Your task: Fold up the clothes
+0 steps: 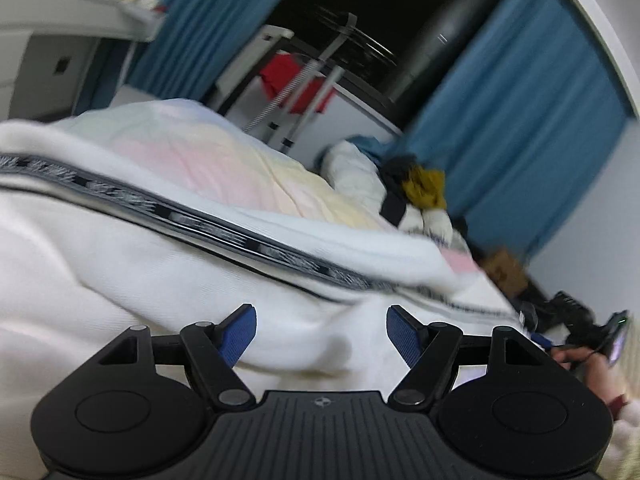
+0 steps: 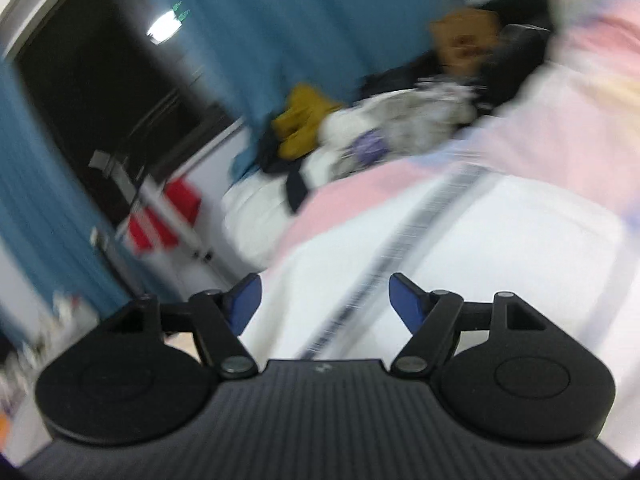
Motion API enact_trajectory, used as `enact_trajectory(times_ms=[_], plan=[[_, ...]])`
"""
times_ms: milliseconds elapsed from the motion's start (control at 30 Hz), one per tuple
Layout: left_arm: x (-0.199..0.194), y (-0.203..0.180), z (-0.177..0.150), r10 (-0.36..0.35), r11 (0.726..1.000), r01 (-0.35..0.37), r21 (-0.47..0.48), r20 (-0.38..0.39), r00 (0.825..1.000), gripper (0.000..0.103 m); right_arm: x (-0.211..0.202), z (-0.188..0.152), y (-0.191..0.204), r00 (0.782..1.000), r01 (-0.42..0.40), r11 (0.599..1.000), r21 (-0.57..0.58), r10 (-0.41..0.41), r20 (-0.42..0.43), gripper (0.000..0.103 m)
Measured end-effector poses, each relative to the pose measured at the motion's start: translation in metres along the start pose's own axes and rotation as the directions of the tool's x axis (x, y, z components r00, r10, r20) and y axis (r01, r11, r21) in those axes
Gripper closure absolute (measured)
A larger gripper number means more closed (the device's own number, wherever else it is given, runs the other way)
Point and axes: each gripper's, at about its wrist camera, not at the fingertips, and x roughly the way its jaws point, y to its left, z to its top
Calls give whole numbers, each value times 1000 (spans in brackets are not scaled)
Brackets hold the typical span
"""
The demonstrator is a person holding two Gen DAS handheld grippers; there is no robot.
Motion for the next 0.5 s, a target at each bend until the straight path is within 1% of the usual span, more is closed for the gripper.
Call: enact_trajectory(times_ms=[67,100,133,200,267,333,367,400,467,500], plan=[[7,-15,-6,1,997,0,74,-16,1000,28,-15,-6,-32,998,61,994,88,-61,-7,29],[12,-24,-8,13,993,-10,122,-19,1000,28,-18,-7,-46,996,89,988,129,-86,-29,29],[18,-32,-11,25,986,-20,167,-23,999,28,-14,-7,-58,992,110,980,165,-99,-74,29],[27,-44,-15,43,972,-32,234,-41,998,28,-9,-7,-77,986,134,966,222,-108,-128,29],[35,-52,-19,61,959,-44,278,-50,997,28,-9,-6,-92,979,177,945,276,-141,-146,29],[45,-59,-21,83,950,-62,306,-56,995,28,-7,-5,-105,976,199,934,295,-164,-140,30],[52,-61,-20,93,947,-73,314,-50,994,28,-2,-5,-111,976,200,935,294,-164,-144,29],[58,-63,-20,108,944,-88,319,-44,993,29,4,-5,-116,978,183,938,295,-144,-147,29],[62,-65,-20,103,943,-85,323,-41,994,29,13,-5,-129,989,125,940,316,-91,-119,33],[64,-66,-19,101,942,-83,325,-39,994,30,17,-5,-136,993,94,940,329,-65,-99,36]])
